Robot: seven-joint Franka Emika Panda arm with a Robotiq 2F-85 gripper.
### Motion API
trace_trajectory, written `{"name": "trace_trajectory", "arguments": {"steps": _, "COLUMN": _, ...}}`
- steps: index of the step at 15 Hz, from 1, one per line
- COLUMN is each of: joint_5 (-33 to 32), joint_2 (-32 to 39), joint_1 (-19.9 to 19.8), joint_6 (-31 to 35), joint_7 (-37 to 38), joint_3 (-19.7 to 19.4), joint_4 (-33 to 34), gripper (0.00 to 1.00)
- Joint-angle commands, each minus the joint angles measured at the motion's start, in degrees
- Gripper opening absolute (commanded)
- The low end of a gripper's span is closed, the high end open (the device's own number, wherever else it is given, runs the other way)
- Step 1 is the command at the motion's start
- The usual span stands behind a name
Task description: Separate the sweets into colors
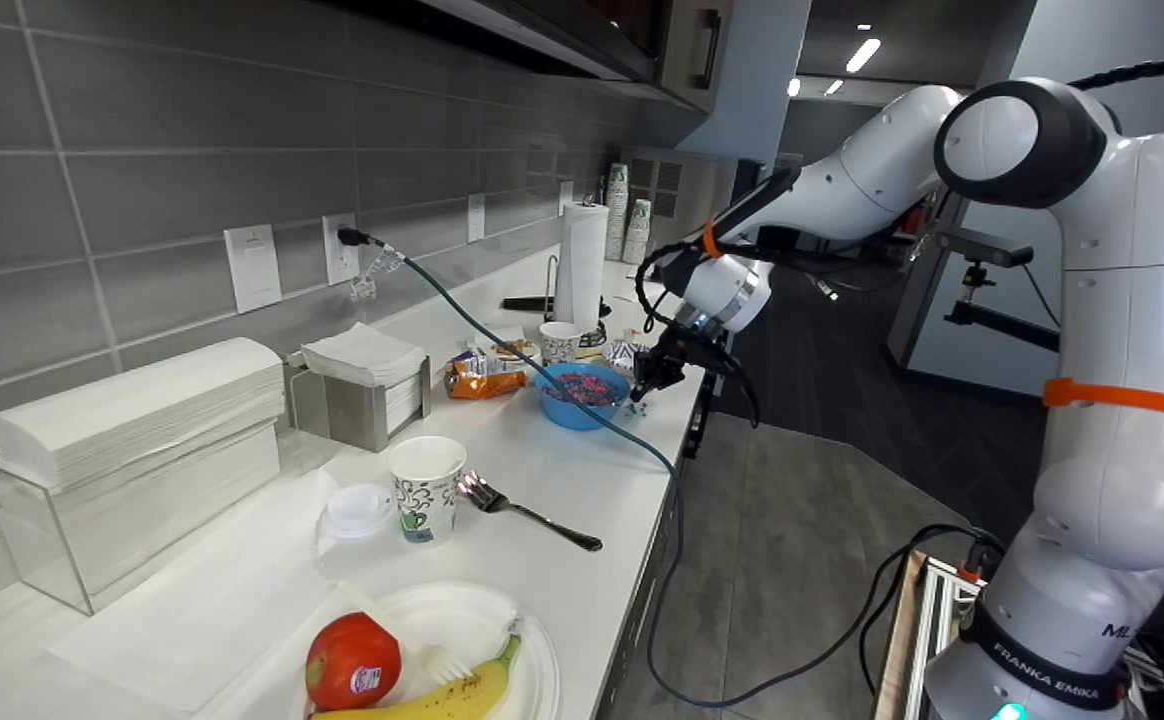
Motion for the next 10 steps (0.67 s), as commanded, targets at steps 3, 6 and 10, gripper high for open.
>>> {"name": "trace_trajectory", "arguments": {"steps": 3, "joint_5": 3.0, "joint_2": 1.2, "joint_1": -0.6, "joint_6": 1.0, "joint_7": -2.2, "joint_3": 1.1, "joint_4": 0.2, "gripper": 0.0}}
{"name": "trace_trajectory", "arguments": {"steps": 6, "joint_5": 3.0, "joint_2": 1.6, "joint_1": 0.3, "joint_6": 1.1, "joint_7": -2.2, "joint_3": 0.1, "joint_4": 0.3, "gripper": 0.0}}
{"name": "trace_trajectory", "arguments": {"steps": 10, "joint_5": 2.6, "joint_2": 1.7, "joint_1": 0.4, "joint_6": 1.7, "joint_7": -2.1, "joint_3": -0.3, "joint_4": 0.3, "gripper": 0.0}}
